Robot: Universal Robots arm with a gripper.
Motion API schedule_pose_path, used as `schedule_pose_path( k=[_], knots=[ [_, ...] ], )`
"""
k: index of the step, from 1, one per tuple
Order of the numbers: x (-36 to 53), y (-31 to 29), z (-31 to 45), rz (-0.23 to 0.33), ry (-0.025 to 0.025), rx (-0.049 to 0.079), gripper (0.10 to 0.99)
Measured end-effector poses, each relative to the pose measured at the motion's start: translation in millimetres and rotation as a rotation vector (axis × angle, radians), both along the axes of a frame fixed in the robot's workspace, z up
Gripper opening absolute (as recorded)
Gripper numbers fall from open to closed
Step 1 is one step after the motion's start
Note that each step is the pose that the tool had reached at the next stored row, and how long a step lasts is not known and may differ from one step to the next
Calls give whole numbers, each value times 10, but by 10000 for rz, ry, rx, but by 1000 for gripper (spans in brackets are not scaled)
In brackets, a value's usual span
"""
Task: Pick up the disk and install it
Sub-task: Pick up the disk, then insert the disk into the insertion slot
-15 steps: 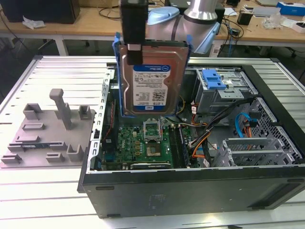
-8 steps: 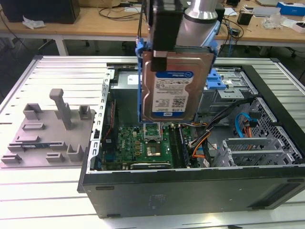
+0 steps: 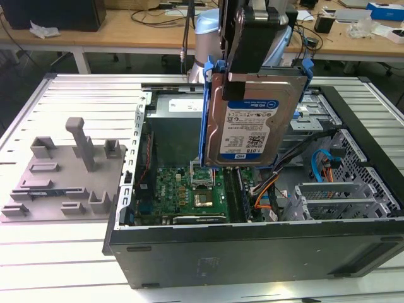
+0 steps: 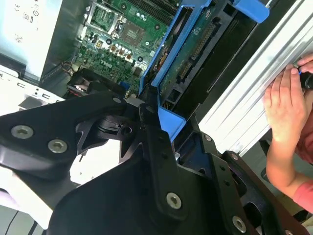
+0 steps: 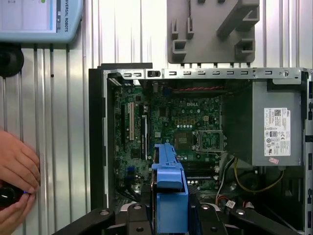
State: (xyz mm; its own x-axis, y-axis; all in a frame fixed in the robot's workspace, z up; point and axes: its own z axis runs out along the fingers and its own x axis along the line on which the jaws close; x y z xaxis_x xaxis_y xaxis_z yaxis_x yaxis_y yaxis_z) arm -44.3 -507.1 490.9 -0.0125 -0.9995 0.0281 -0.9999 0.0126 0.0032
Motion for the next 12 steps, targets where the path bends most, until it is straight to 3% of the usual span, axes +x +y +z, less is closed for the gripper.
schedule_pose_path(
  k=[12],
  knots=[
    [6, 0, 0, 0, 0, -1, 365]
  ],
)
